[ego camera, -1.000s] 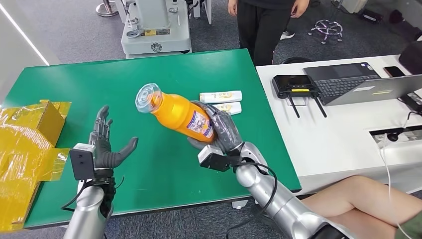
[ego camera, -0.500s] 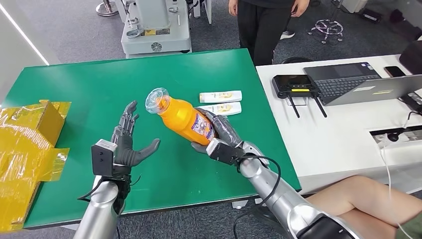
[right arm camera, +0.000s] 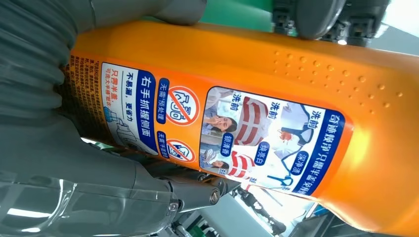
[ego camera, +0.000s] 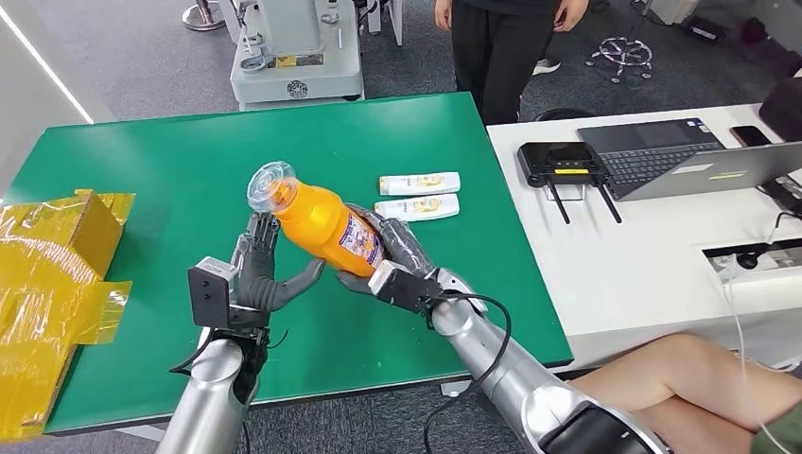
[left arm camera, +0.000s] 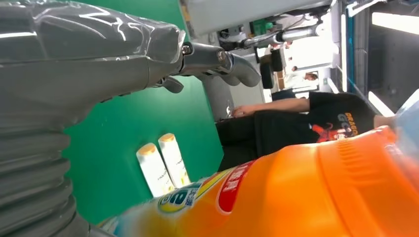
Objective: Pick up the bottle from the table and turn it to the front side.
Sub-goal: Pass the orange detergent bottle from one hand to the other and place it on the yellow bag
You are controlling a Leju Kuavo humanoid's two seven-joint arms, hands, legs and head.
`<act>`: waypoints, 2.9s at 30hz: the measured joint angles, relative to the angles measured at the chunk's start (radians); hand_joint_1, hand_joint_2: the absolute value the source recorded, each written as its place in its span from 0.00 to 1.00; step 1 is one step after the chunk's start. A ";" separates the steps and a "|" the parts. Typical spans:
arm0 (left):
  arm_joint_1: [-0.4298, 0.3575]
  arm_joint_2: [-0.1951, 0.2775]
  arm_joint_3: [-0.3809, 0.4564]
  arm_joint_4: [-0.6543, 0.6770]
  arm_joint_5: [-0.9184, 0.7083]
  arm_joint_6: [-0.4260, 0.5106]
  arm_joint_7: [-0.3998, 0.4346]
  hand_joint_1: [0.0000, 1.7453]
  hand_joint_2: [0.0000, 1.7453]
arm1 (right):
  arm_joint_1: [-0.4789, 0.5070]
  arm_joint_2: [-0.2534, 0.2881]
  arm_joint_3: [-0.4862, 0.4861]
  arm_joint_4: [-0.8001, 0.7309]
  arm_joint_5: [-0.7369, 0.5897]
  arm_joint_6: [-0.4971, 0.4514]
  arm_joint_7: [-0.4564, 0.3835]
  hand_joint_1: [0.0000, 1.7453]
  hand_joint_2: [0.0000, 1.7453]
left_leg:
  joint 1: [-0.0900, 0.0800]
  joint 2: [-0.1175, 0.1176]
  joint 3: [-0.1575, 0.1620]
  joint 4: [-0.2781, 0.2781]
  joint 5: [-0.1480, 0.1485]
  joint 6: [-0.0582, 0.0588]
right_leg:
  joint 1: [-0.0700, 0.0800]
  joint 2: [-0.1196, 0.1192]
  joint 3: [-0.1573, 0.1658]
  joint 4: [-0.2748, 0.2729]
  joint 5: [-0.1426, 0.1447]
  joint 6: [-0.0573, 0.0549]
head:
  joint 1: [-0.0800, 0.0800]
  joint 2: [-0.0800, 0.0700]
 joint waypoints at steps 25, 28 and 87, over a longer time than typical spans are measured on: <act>0.000 -0.038 -0.022 0.000 0.039 0.038 0.007 0.00 1.00 | -0.038 0.104 -0.007 0.061 0.015 0.057 -0.002 1.00 1.00 | 0.000 0.000 0.000 0.000 0.000 0.000 | 0.000 0.000 0.000 0.000 0.000 0.000 | 0.000 0.000; -0.001 -0.041 -0.023 0.000 0.039 0.039 0.008 0.00 1.00 | -0.037 0.108 -0.006 0.074 0.017 0.066 -0.001 1.00 1.00 | 0.000 0.000 0.000 0.000 0.000 0.000 | 0.000 0.000 0.000 0.000 0.000 0.000 | 0.000 0.000; -0.051 -0.053 -0.034 0.093 0.062 0.015 0.041 0.03 1.00 | -0.044 0.066 -0.012 0.146 0.223 0.023 0.025 1.00 1.00 | 0.000 0.000 0.000 0.000 0.000 0.000 | 0.000 0.000 -0.001 0.000 0.000 0.000 | 0.000 0.000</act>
